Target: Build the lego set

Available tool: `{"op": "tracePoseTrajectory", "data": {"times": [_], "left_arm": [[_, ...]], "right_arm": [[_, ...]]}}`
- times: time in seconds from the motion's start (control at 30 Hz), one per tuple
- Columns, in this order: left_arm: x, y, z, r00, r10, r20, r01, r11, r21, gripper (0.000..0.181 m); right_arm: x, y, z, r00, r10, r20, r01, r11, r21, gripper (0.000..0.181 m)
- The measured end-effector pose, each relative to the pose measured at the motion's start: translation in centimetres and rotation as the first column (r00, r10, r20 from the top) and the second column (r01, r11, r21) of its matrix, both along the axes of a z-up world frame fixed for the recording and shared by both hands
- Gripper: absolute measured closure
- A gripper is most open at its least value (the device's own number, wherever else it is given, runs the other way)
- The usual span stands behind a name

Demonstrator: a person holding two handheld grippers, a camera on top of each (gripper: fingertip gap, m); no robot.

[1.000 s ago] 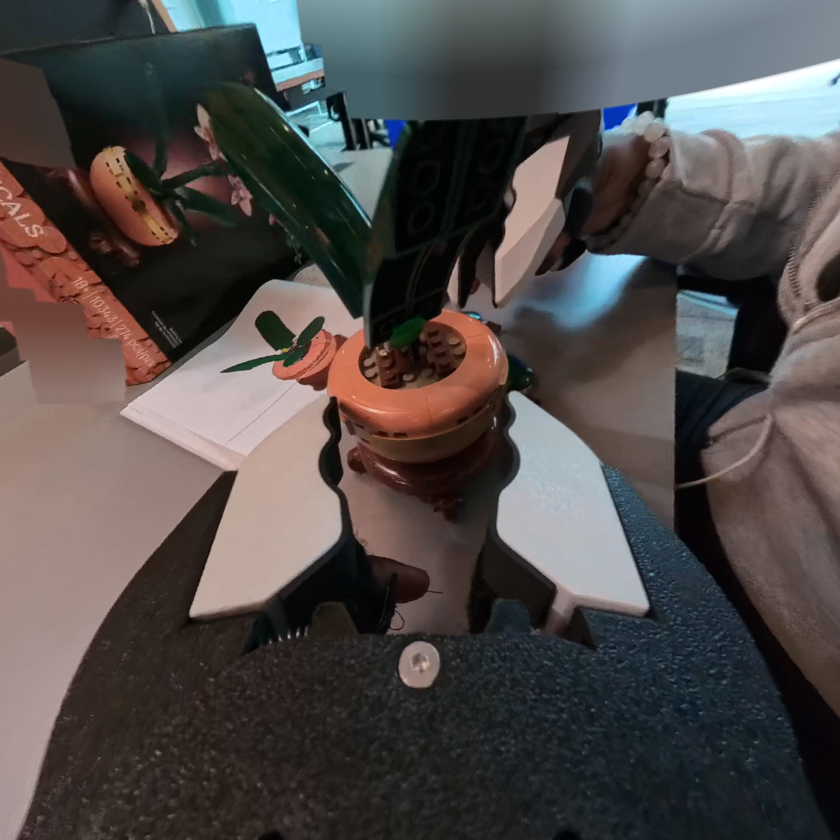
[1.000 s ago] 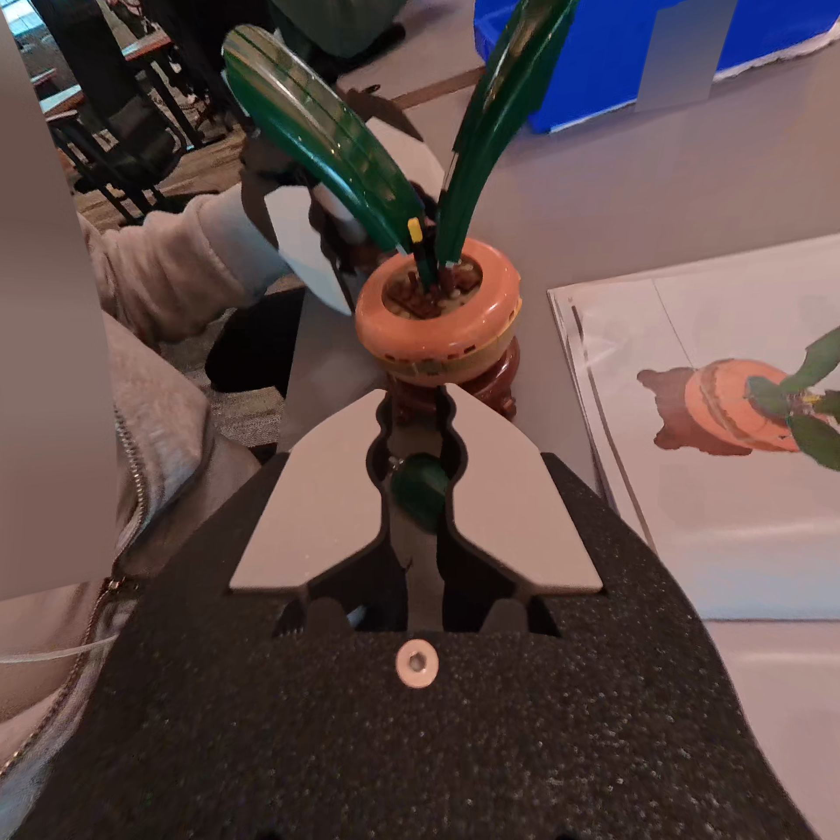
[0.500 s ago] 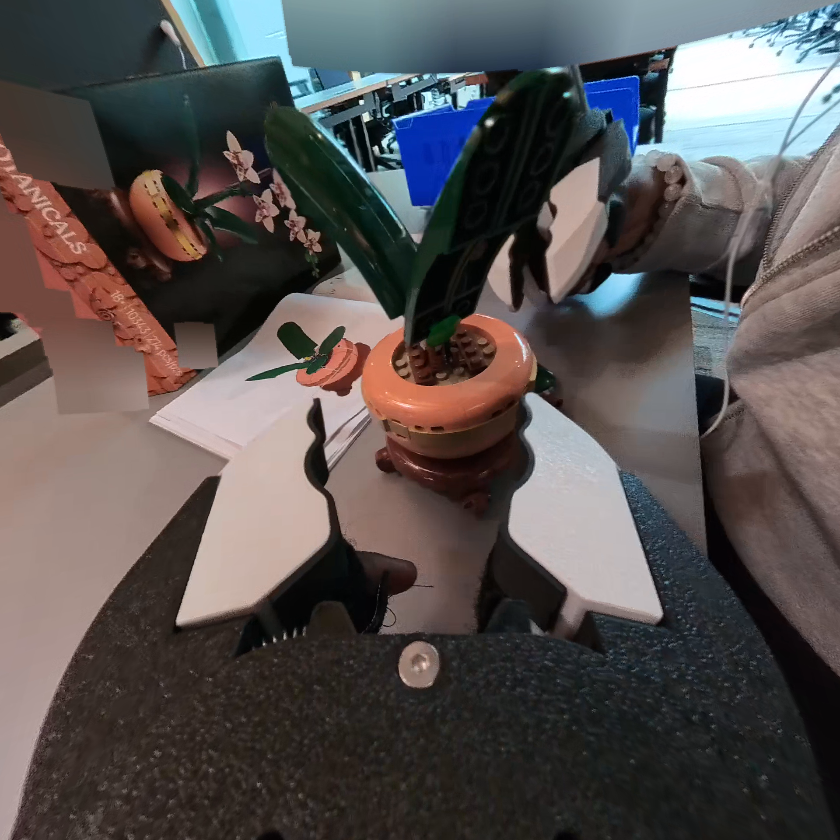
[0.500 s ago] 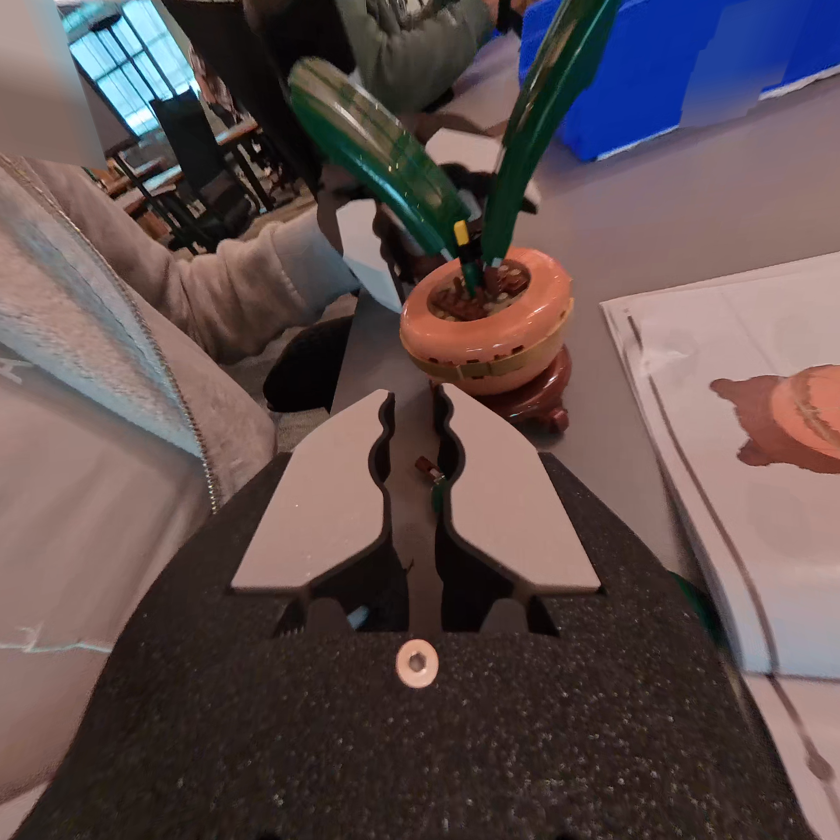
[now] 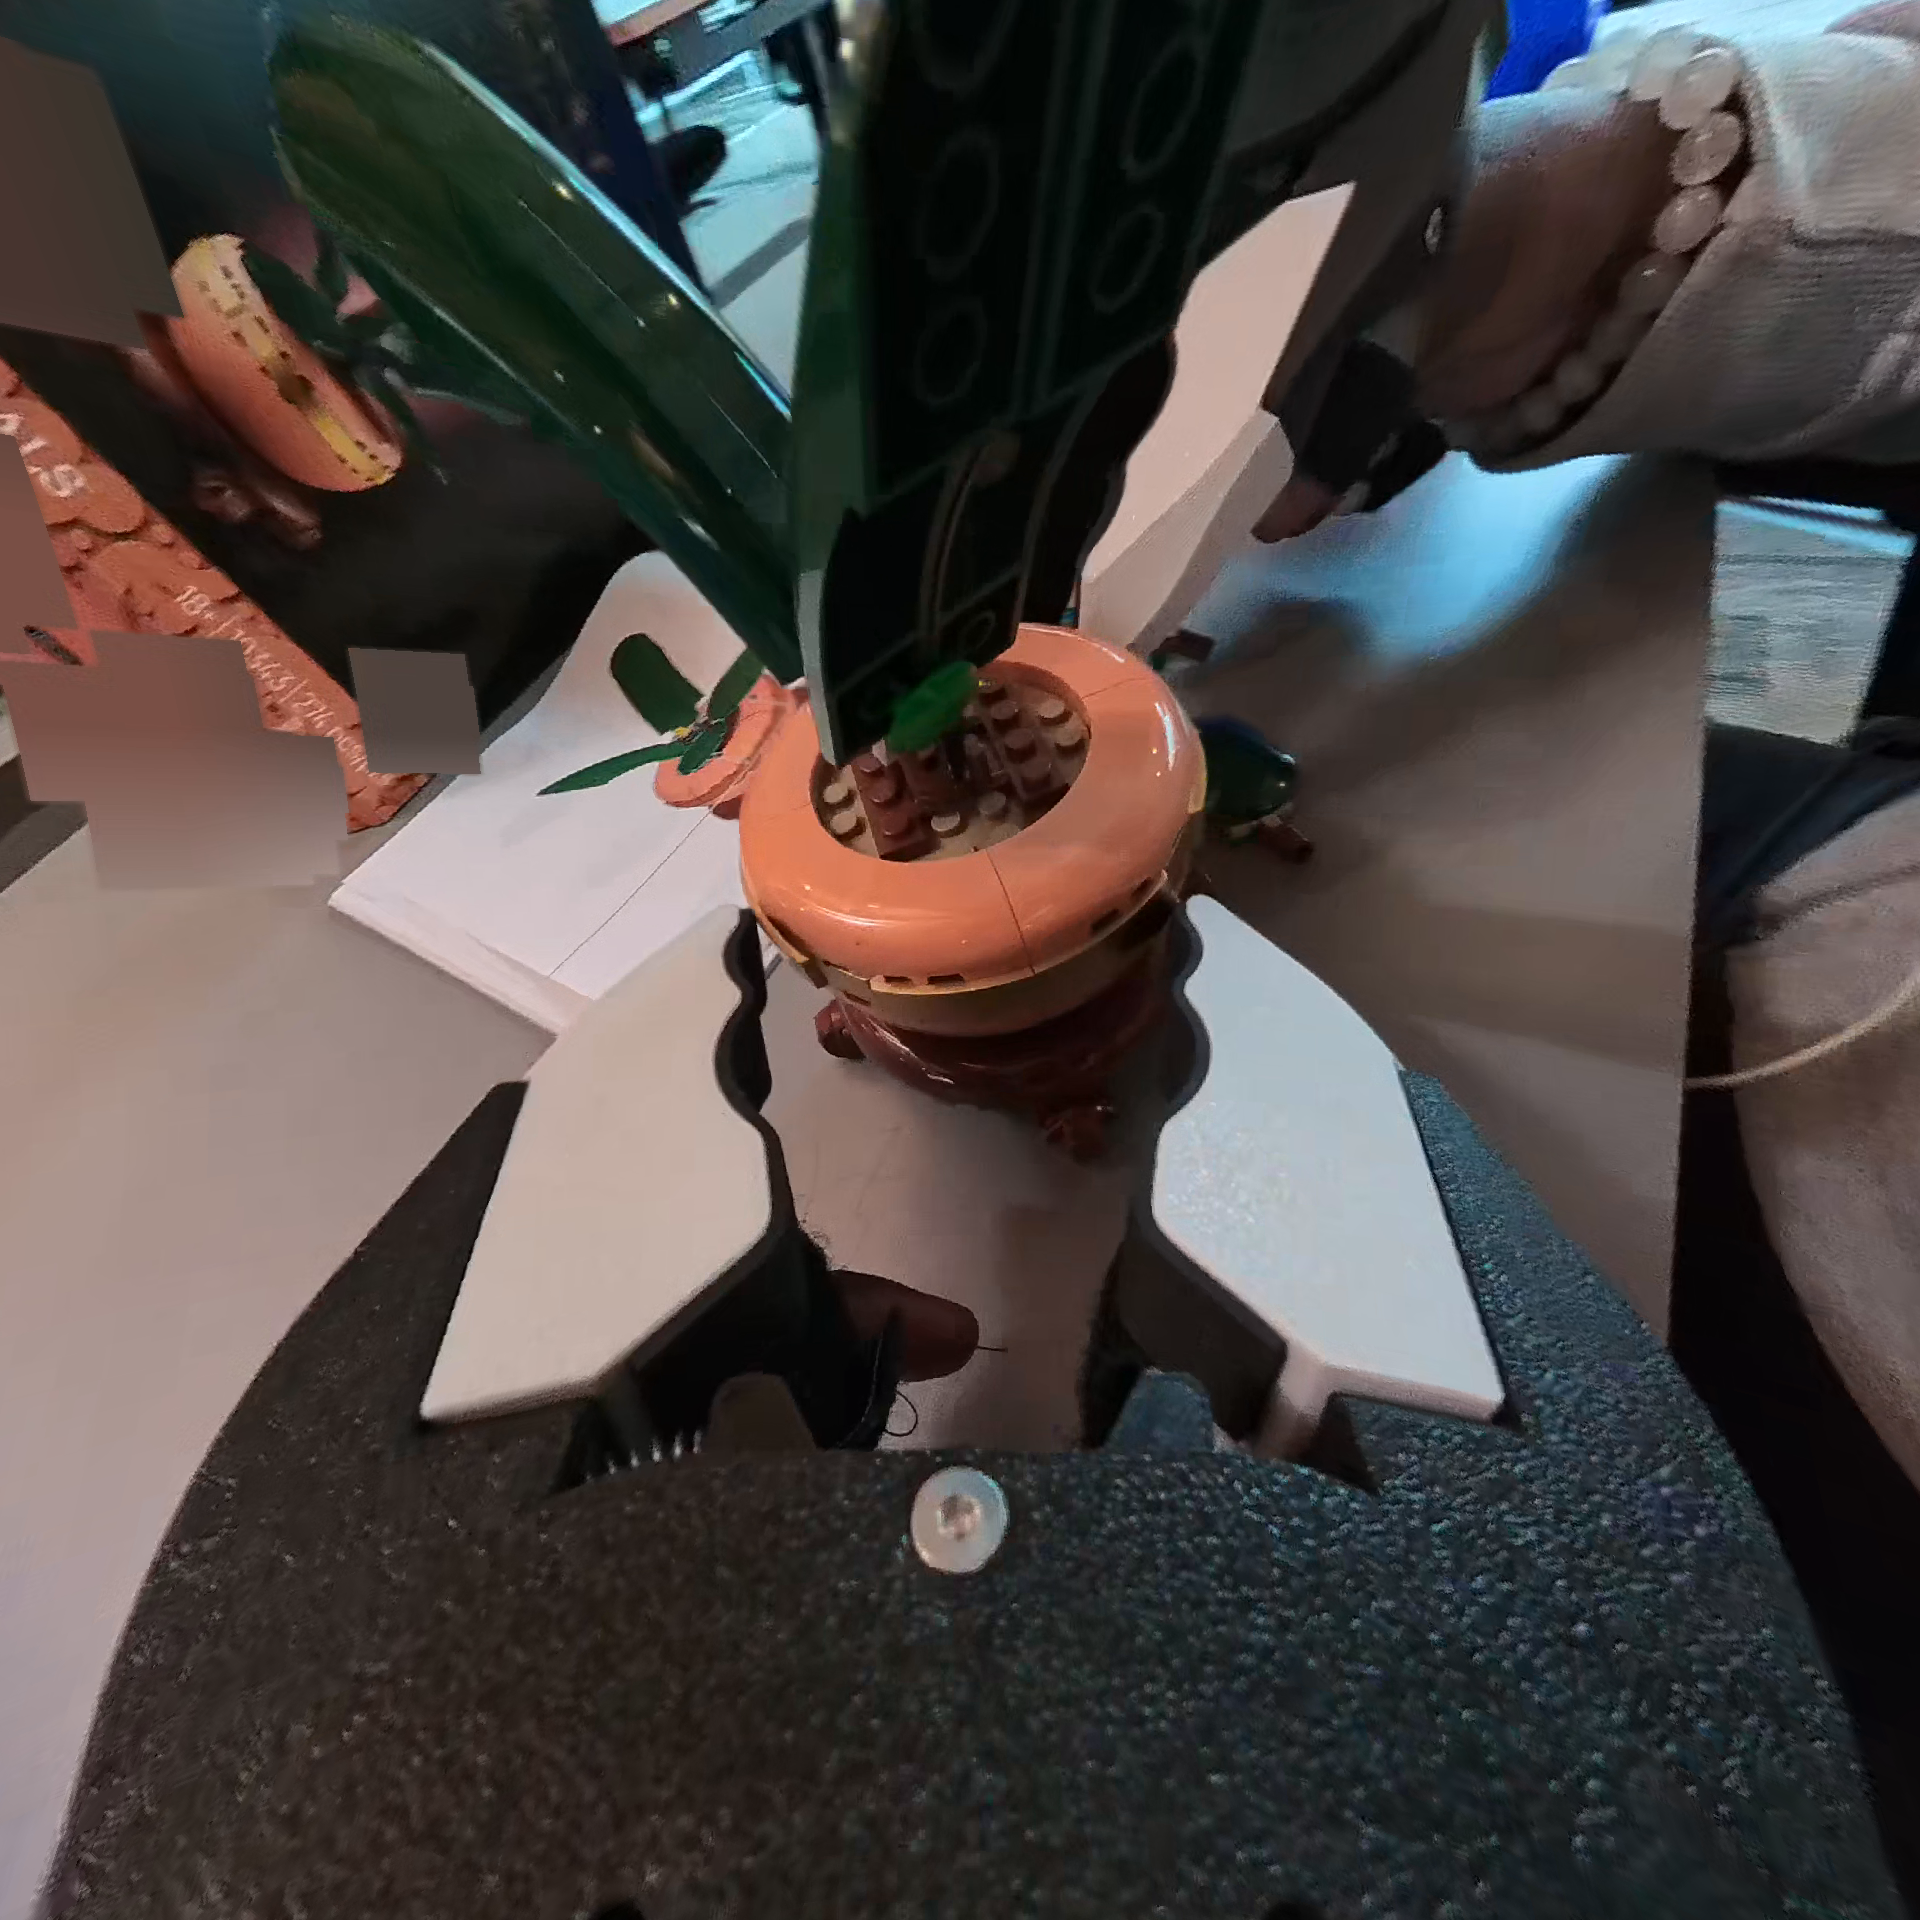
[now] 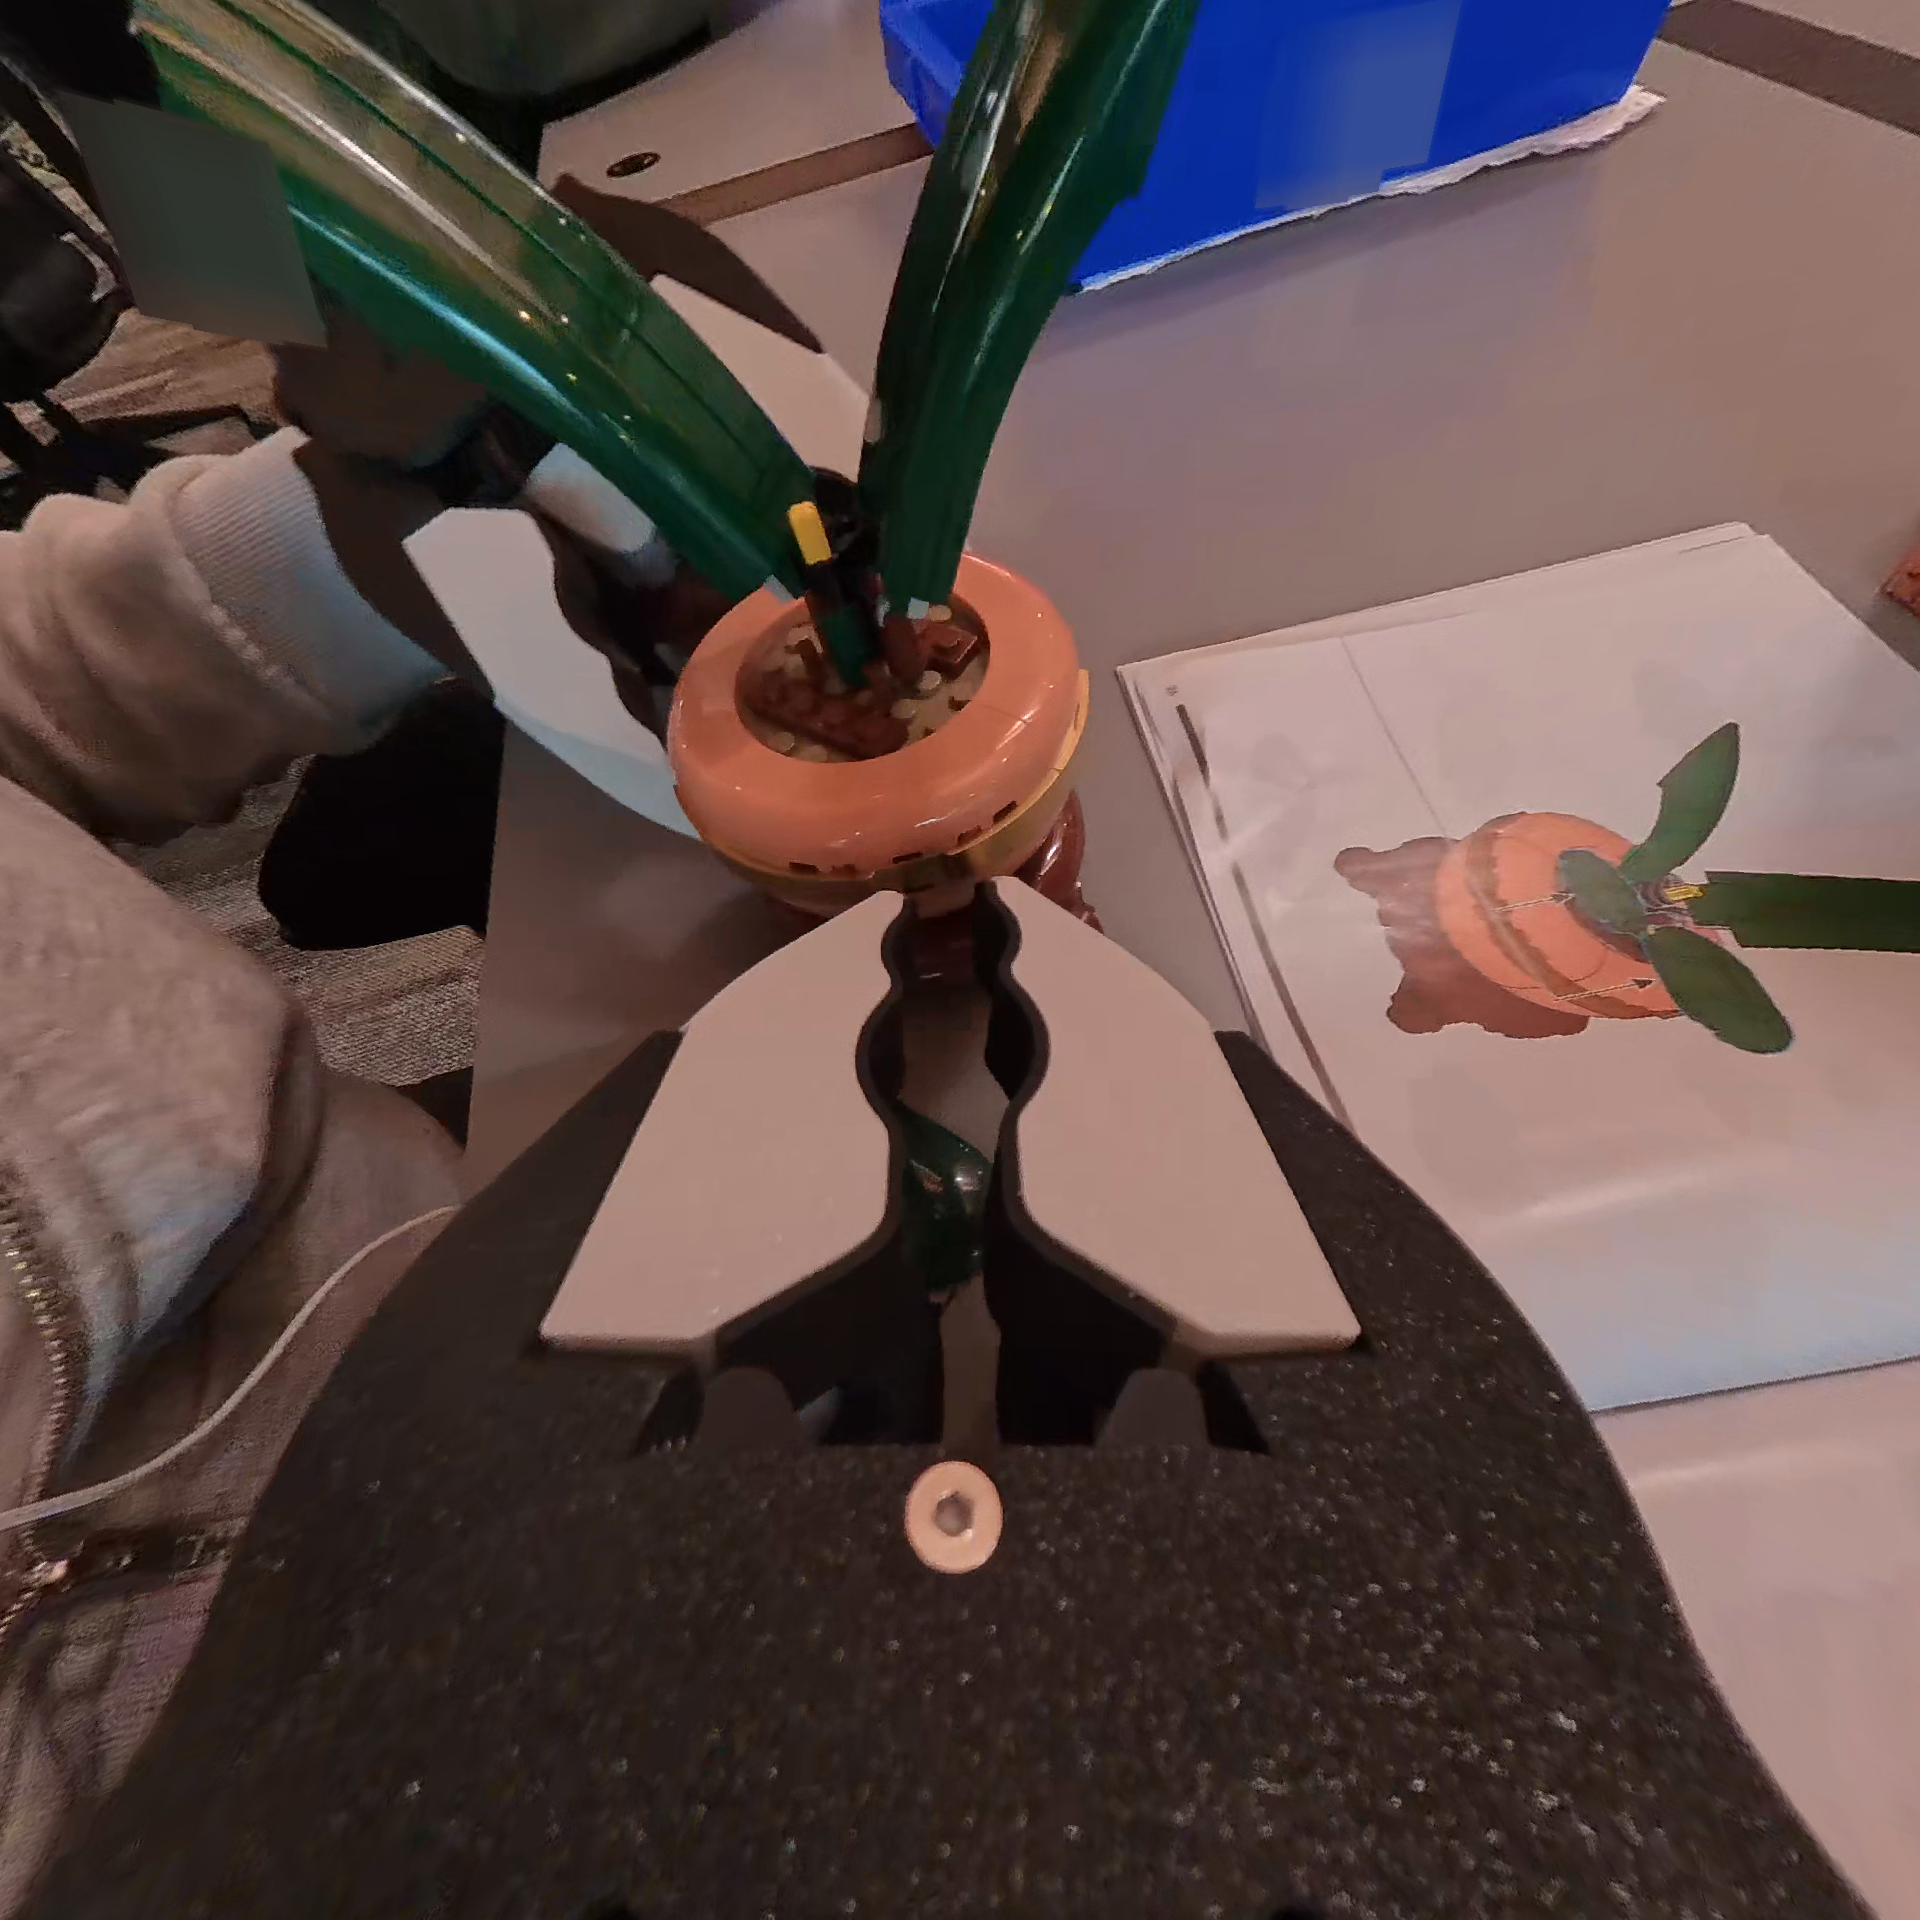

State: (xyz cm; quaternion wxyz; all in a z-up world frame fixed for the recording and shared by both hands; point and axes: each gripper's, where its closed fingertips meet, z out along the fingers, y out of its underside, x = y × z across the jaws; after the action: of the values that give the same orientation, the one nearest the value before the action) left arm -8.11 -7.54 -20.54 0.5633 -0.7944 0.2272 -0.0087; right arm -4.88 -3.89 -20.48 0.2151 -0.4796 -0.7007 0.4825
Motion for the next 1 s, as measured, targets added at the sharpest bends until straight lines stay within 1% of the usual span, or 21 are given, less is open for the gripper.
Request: {"op": "tracePoseTrajectory", "data": {"times": [0.17, 0.23, 0.3, 0.4, 0.5, 0.6, 0.7, 0.8, 1.0], "left_arm": [[-0.2, 0.0, 0.0, 0.977, 0.215, -0.009, -0.215, 0.977, 0.005, 0.108], [-0.1, -0.1, 0.0, 0.962, 0.273, -0.012, -0.273, 0.962, 0.007, 0.108], [0.1, -0.3, 0.0, 0.954, 0.299, -0.020, -0.299, 0.954, 0.003, 0.108], [-0.2, -0.8, 0.2, 0.959, 0.281, -0.047, -0.280, 0.960, 0.017, 0.110], [-1.0, -1.1, 0.6, 0.967, 0.245, -0.074, -0.243, 0.970, 0.029, 0.105], [-0.9, -1.1, 0.8, 0.987, 0.158, -0.021, -0.158, 0.987, 0.009, 0.103], [-0.3, -0.9, 1.1, 0.995, 0.095, 0.034, -0.096, 0.995, 0.005, 0.105], [-0.3, -0.7, 0.7, 0.995, 0.104, 0.005, -0.104, 0.995, -0.005, 0.109], [-0.2, -0.5, 0.7, 0.982, 0.186, -0.021, -0.186, 0.982, 0.018, 0.110]], "right_arm": [[-1.3, 1.1, 0.1, 1.000, -0.022, -0.020, 0.024, 0.996, 0.081, 0.174], [-1.8, 1.5, 0.0, 0.999, -0.023, -0.022, 0.025, 0.995, 0.102, 0.174], [-1.8, 1.6, 0.0, 1.000, -0.012, -0.016, 0.014, 0.995, 0.097, 0.172], [-1.3, 1.8, 1.1, 0.998, -0.032, -0.063, 0.036, 0.998, 0.053, 0.169], [0.0, 1.3, 1.6, 0.995, -0.025, -0.093, 0.027, 0.999, 0.022, 0.167], [0.5, -0.2, 0.8, 0.998, 0.012, -0.065, -0.011, 1.000, 0.019, 0.166], [0.2, -1.0, 0.7, 0.997, 0.034, -0.065, -0.032, 0.999, 0.031, 0.165], [-0.1, -1.3, 0.7, 0.997, 0.049, -0.065, -0.048, 0.999, 0.013, 0.165], [-0.2, -0.2, 0.4, 0.998, 0.035, -0.054, -0.034, 0.999, 0.019, 0.167]]}}
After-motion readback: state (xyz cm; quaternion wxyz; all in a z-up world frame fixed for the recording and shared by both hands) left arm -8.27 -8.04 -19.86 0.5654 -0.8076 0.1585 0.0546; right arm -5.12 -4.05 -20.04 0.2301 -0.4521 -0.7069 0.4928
